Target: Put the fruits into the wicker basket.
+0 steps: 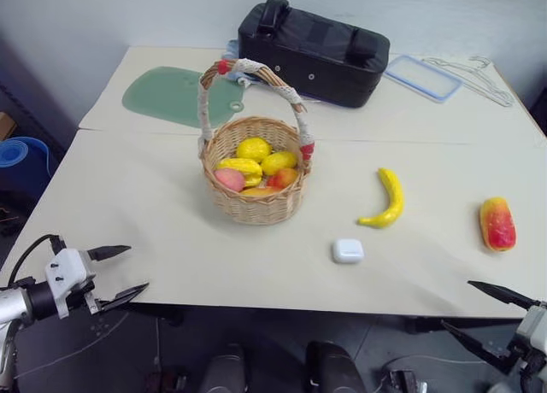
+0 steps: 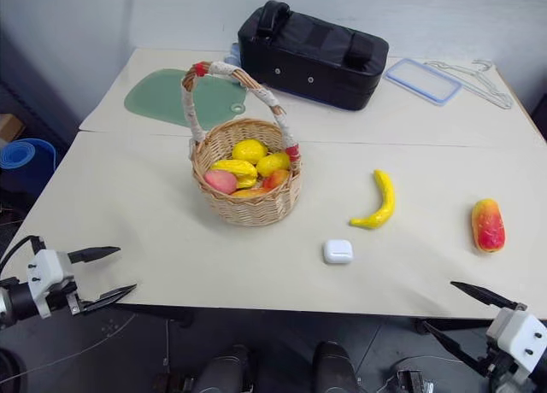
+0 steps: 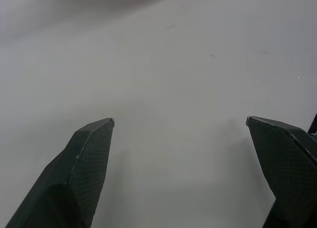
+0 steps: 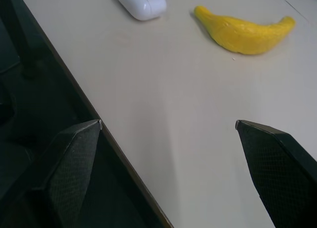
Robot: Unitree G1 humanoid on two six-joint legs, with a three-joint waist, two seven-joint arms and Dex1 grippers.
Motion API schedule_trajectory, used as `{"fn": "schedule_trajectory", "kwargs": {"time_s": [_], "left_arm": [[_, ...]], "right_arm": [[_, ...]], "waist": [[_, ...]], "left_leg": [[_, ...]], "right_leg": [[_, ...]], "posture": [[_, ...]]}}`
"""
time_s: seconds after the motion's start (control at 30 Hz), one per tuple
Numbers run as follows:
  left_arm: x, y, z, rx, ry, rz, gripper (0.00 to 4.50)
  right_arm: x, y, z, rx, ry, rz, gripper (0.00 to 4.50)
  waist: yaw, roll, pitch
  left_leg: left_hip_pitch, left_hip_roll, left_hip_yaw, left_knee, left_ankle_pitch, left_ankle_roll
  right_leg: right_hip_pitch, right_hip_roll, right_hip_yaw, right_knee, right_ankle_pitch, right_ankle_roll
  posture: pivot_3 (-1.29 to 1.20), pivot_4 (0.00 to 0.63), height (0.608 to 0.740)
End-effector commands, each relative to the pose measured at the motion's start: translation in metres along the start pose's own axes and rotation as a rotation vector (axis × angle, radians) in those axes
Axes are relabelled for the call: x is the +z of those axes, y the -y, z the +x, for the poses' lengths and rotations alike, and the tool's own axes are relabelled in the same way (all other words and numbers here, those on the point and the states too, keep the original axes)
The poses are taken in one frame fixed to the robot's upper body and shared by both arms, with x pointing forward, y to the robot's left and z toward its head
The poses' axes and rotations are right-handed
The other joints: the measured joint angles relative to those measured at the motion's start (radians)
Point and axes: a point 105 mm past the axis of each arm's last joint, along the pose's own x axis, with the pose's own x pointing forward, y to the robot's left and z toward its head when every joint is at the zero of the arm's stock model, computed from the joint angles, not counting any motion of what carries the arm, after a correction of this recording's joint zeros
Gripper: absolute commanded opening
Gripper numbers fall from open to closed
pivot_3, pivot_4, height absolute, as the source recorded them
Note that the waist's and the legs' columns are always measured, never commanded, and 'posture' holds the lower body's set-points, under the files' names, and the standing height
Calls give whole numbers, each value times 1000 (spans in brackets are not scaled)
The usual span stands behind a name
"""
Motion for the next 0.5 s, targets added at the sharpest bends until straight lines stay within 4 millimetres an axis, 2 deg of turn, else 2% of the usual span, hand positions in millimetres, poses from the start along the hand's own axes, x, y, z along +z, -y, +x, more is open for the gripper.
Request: {"fn": "schedule_trajectory", "kwargs": {"time_s": [0.03, 0.27, 0.5], "left_arm": [[15, -6, -4, 20, 29, 25, 4500], [39, 12, 5, -119, 108, -124, 4500], [58, 25, 17, -220, 175, -94, 4500]], "right_arm": [[-3, 2, -1, 8, 13, -3, 4481], [-8, 7, 5, -3, 39, -19, 4481], [-6, 14, 8, -13, 69, -38, 4481]], "waist": [[-1, 0, 0], [-1, 0, 0], [-1, 0, 0]], "left_leg": [[0, 0, 0, 0, 0, 0], [0, 1, 0, 1, 0, 0], [0, 1, 1, 2, 0, 0]], "right_leg": [[0, 0, 0, 0, 0, 0], [0, 0, 0, 2, 0, 0], [-1, 0, 1, 1, 0, 0]], "posture": [[0, 150, 740], [0, 150, 740], [0, 150, 740]]}}
